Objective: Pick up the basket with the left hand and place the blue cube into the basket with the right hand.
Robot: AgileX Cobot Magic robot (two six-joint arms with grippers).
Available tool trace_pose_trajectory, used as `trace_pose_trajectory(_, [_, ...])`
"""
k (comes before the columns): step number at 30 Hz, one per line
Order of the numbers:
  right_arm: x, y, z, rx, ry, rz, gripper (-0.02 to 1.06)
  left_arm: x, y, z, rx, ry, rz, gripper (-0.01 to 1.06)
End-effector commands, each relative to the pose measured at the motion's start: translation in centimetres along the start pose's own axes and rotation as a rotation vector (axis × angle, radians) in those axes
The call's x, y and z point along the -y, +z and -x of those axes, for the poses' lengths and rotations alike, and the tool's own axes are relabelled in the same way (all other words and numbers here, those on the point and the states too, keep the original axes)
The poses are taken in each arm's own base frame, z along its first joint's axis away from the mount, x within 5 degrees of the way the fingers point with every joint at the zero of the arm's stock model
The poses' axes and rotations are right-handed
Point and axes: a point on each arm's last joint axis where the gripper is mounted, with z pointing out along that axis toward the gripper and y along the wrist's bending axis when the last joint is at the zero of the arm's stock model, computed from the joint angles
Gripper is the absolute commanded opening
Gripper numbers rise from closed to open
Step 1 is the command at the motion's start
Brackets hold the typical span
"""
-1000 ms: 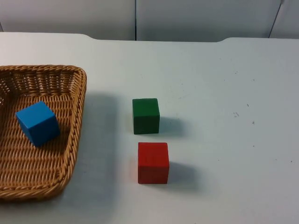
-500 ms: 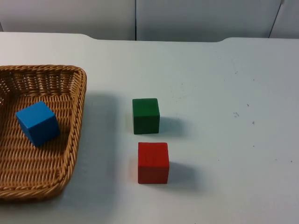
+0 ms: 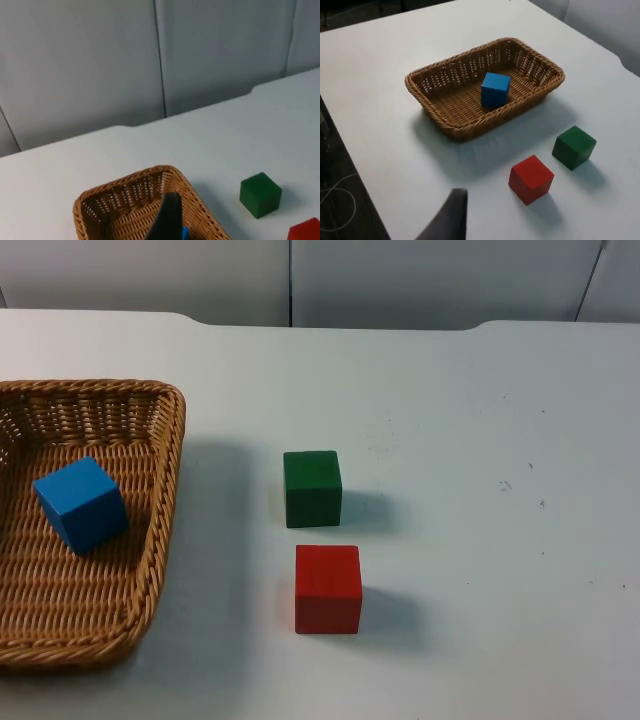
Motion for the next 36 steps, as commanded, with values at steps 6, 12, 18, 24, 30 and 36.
trace_pose_trajectory(6, [-0.4, -1.0, -3.5, -0.006, 0.081, -0.004, 1.04, 0.3, -2.1, -0.8, 0.074, -0.044, 0.097, 0.76])
trace_pose_trajectory(12, [-0.6, -2.8, -4.8, -0.006, 0.098, -0.017, 1.04, 0.6, -3.5, -1.1, 0.058, -0.025, 0.138, 0.76])
trace_pose_trajectory(18, [-0.5, -3.7, -5.2, 0.039, 0.111, -0.037, 1.04, 0.4, -4.8, -0.7, 0.000, -0.004, 0.211, 0.76])
trace_pose_trajectory(24, [-0.5, -4.5, -5.6, 0.073, 0.107, -0.046, 1.04, 0.1, -5.0, -1.5, -0.101, 0.000, 0.248, 0.76])
trace_pose_trajectory(30, [-0.4, -5.5, -7.1, 0.003, 0.125, -0.081, 1.04, -0.1, -4.9, -2.1, -0.145, -0.012, 0.266, 0.76])
trace_pose_trajectory(36, [0.3, -5.5, -7.5, -0.033, 0.147, -0.158, 1.04, -0.3, -5.0, -2.2, -0.154, -0.035, 0.289, 0.76])
